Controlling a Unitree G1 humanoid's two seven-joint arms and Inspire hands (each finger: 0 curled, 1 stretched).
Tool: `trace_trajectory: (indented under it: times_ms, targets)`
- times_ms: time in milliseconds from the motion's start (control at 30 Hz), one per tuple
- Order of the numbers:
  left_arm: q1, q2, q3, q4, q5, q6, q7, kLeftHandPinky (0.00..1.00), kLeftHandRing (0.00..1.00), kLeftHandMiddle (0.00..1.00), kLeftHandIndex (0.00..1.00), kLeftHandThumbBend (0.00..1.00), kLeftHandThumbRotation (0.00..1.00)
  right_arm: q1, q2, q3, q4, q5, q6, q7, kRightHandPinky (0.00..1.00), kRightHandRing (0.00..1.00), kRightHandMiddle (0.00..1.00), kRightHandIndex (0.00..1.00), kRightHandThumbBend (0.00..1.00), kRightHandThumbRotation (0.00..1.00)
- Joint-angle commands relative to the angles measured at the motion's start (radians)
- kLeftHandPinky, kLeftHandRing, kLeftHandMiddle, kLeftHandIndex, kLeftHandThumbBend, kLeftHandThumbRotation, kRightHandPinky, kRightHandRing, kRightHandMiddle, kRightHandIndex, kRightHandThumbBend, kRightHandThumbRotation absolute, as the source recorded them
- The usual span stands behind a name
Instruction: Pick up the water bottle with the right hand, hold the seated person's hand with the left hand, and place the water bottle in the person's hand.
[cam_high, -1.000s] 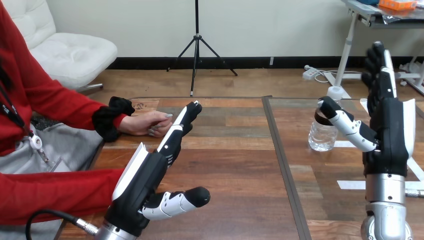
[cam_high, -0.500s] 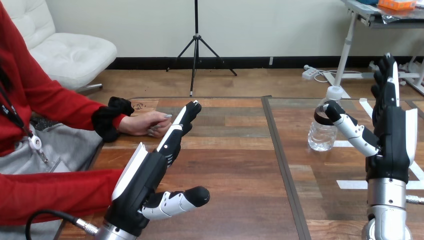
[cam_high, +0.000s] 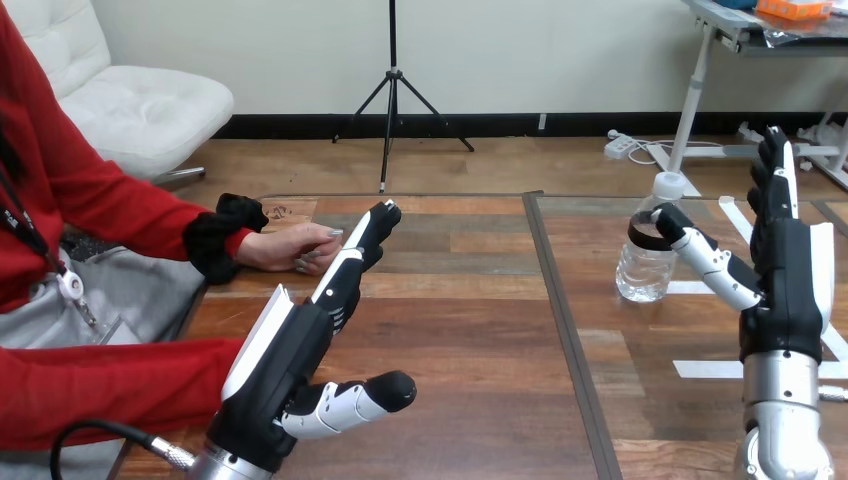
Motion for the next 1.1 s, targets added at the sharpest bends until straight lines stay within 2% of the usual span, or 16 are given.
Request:
trace_trajectory:
  times_ms: [0,367,467,567,667,767,867,967,1067]
  targets:
    - [-0.049,0.005,0.008,-0.03,-0.016,-0.002,-0.006,0.99,1.0,1.0,1.0,1.0,0.79,-0.125,-0.03,0.002,0.043,0.003,0.011,0.0,1.0,1.0,1.0,1.0,1.0,0.49]
    - [-0.042,0.008,0.012,-0.044,-0.014,0.001,-0.009,0.98,1.0,1.0,1.0,1.0,0.8,-0.189,-0.043,0.0,0.151,0.023,0.033,0.019,1.0,1.0,1.0,1.0,1.0,0.48]
    - [-0.041,0.009,0.012,-0.047,-0.016,0.002,-0.01,0.98,1.0,1.0,1.0,1.0,0.8,-0.209,-0.043,-0.006,0.186,0.038,0.035,0.038,1.0,1.0,1.0,1.0,1.0,0.48]
    - [-0.039,0.011,0.011,-0.052,-0.021,0.004,-0.015,0.98,1.0,1.0,1.0,1.0,0.79,-0.229,-0.05,0.0,0.217,0.027,0.05,0.028,1.0,1.0,1.0,1.0,1.0,0.49]
    - [-0.036,0.008,0.012,-0.054,-0.022,0.004,-0.014,0.98,1.0,1.0,1.0,1.0,0.79,-0.246,-0.046,-0.011,0.24,0.054,0.062,0.06,1.0,1.0,1.0,1.0,1.0,0.49]
    - [-0.041,0.007,0.016,-0.048,-0.008,-0.013,-0.008,0.98,1.0,1.0,1.0,1.0,0.79,-0.263,-0.053,0.001,0.264,0.036,0.081,0.035,1.0,1.0,1.0,1.0,1.0,0.49]
    - [-0.039,0.009,0.009,-0.052,-0.033,-0.003,-0.023,0.98,1.0,1.0,1.0,1.0,0.78,-0.278,-0.057,0.009,0.284,0.026,0.107,0.027,1.0,1.0,1.0,1.0,1.0,0.51]
    - [-0.037,0.007,0.015,-0.056,-0.012,-0.006,-0.01,0.98,1.0,1.0,1.0,1.0,0.78,-0.29,-0.058,0.016,0.298,0.014,0.117,0.013,1.0,1.0,1.0,1.0,1.0,0.52]
    - [-0.039,0.007,0.012,-0.053,-0.022,-0.012,-0.018,0.98,1.0,1.0,1.0,1.0,0.79,-0.308,-0.058,0.013,0.321,0.021,0.13,0.028,1.0,1.0,1.0,1.0,1.0,0.51]
